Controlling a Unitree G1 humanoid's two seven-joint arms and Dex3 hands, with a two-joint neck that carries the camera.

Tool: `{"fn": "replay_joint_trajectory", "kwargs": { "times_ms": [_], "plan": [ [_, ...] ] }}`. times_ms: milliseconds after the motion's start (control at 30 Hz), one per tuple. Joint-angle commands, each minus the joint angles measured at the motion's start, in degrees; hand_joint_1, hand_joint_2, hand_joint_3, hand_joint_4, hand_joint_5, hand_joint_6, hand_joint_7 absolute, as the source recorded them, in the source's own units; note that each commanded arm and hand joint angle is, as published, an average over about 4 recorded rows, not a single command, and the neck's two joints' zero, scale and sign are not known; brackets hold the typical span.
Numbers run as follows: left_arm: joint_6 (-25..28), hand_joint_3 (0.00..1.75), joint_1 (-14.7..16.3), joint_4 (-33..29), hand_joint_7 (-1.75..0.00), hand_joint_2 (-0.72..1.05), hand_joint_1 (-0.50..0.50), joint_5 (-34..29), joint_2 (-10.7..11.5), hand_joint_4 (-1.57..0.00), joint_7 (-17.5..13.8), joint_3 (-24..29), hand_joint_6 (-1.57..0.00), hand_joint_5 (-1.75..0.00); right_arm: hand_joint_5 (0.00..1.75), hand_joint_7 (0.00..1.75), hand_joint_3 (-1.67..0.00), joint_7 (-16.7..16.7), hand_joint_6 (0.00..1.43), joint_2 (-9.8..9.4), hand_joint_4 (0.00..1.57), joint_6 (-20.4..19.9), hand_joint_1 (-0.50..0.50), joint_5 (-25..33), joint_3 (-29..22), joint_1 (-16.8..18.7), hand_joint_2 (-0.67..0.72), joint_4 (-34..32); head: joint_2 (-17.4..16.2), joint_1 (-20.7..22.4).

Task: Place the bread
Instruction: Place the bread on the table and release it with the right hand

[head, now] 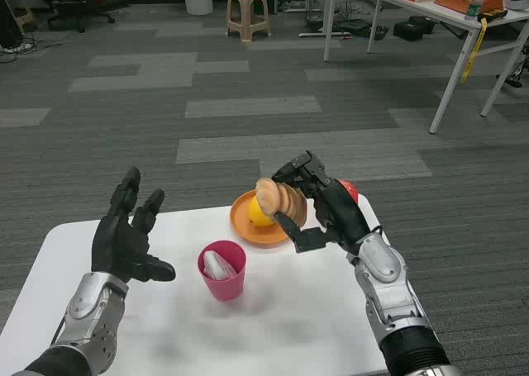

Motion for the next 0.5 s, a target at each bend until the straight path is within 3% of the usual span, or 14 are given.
{"fn": "replay_joint_trajectory", "kwargs": {
  "times_ms": [33, 500],
  "plan": [
    [-1.1, 0.09, 1.3, -1.3, 0.00, -0.46, 0.50, 0.4, 0.1, 0.00, 0.1, 0.7, 0.00, -0.41, 1.26, 1.54, -1.35, -0.8, 0.30, 0.35, 0.14, 0.2, -0.17, 0.9, 2.2, 0.9, -0.58, -2.2, 0.8, 0.2],
    [-1.1, 0.09, 1.3, -1.3, 0.00, -0.46, 0.50, 0.5, 0.1, 0.00, 0.1, 0.7, 0.00, -0.41, 1.26, 1.54, -1.35, -0.8, 0.29, 0.17, 0.14, 0.2, -0.17, 0.9, 2.2, 0.9, -0.54, -2.2, 0.4, 0.0]
  ]
}}
